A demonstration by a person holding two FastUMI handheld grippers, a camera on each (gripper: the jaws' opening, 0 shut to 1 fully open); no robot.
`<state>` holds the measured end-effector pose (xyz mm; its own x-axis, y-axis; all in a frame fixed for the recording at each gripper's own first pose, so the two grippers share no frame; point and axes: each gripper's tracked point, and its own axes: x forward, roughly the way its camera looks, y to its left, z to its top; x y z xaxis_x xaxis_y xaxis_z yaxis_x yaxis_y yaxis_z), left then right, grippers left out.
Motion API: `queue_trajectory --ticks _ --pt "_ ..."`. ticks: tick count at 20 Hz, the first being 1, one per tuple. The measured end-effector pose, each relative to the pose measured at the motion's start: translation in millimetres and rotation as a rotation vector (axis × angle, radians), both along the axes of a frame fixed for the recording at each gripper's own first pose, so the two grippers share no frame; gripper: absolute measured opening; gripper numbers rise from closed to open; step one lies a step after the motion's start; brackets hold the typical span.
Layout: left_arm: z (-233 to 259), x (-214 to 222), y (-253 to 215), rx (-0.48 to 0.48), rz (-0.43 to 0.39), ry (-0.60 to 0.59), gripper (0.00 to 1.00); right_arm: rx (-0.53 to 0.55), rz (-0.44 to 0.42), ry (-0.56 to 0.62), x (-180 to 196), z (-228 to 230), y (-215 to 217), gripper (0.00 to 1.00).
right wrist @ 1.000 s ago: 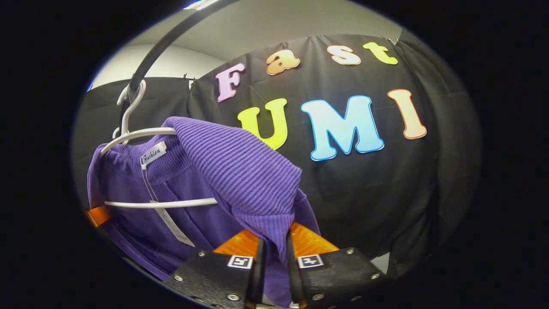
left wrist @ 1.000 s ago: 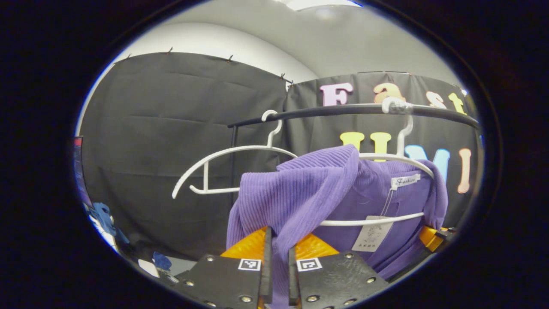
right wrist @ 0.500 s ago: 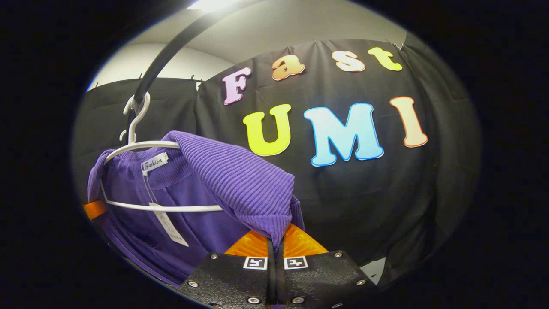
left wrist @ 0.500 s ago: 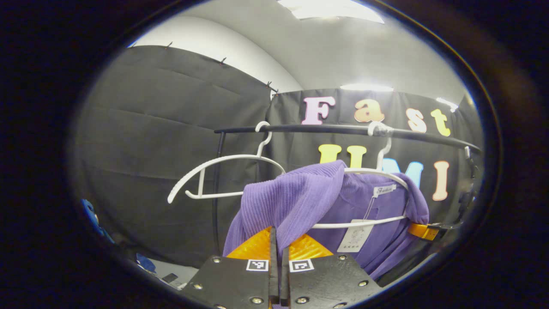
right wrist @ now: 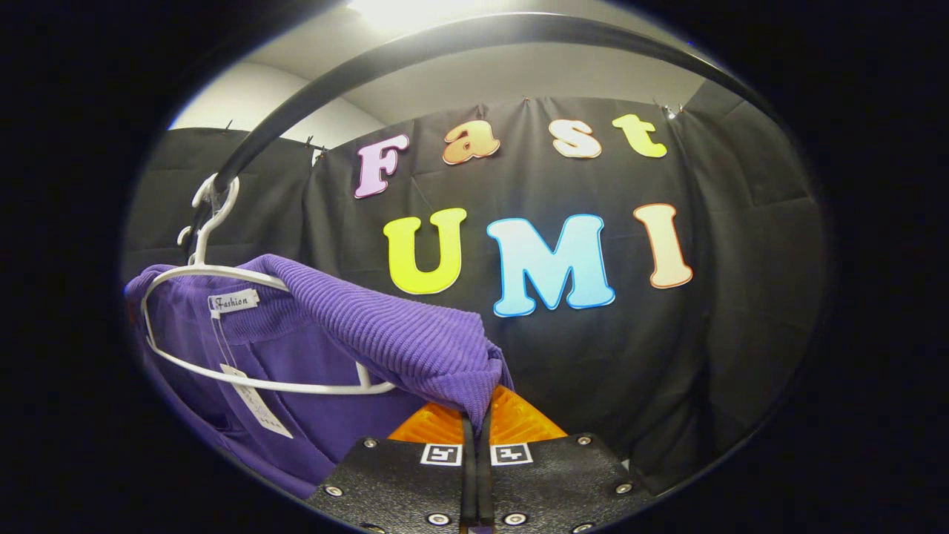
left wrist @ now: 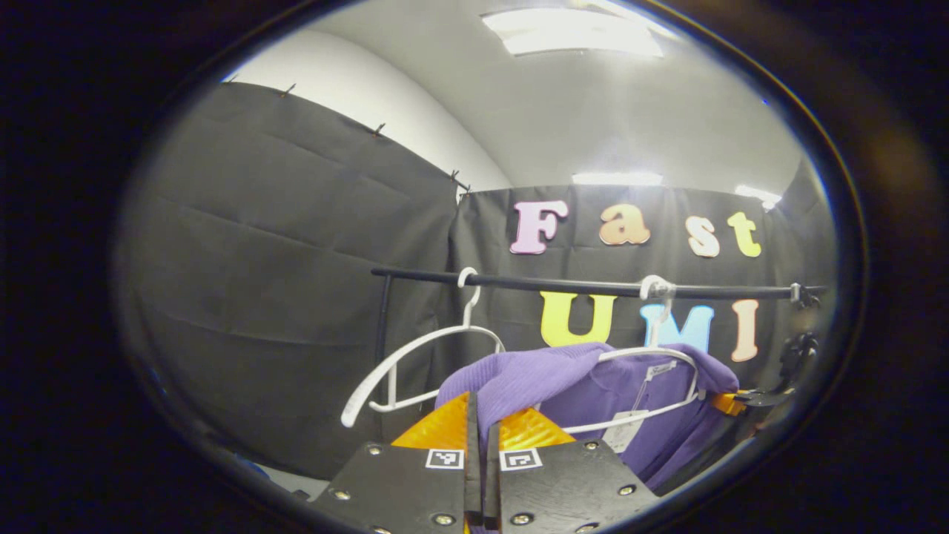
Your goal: Grasp the clothes on the hanger with both hands and then place them into the laundry hamper below.
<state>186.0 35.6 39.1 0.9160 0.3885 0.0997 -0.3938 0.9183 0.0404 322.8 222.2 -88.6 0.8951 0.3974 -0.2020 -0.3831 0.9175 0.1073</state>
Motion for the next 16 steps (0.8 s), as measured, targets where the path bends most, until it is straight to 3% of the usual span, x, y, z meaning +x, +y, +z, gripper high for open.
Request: queue_trajectory --ticks 3,7,10,11,12,14,16 --pt "8.1 4.1 8.8 0.016 -0.014 -0.007 0.1 0.002 -0.032 -0.019 4.7 4.1 -2.2 0.0" --pt "35.0 8.9 23.2 0.076 -0.02 -0.028 0.02 -0.014 -0.04 -0.055 7.9 7.6 -1.7 0.0" --pt "46.9 18.5 40.4 0.064 -0.041 -0.038 0.0 -0.014 -0.036 -0.069 1.2 12.5 4.8 0.0" --pt "48.7 22.4 46.1 0.066 -0.053 -0.035 0.1 -0.017 -0.032 -0.069 -2.7 15.5 8.0 0.0" --pt "51.1 25.0 51.5 0.071 -0.064 -0.029 0.1 -0.019 -0.03 -0.07 -5.3 16.7 9.6 0.0" --pt "54.3 29.1 58.8 0.084 -0.097 -0.014 0.0 -0.028 -0.03 -0.078 -5.5 17.4 11.4 0.0" --pt "50.9 32.5 68.4 0.092 -0.127 0.013 0.02 -0.029 -0.03 -0.076 -6.8 15.7 13.2 0.0"
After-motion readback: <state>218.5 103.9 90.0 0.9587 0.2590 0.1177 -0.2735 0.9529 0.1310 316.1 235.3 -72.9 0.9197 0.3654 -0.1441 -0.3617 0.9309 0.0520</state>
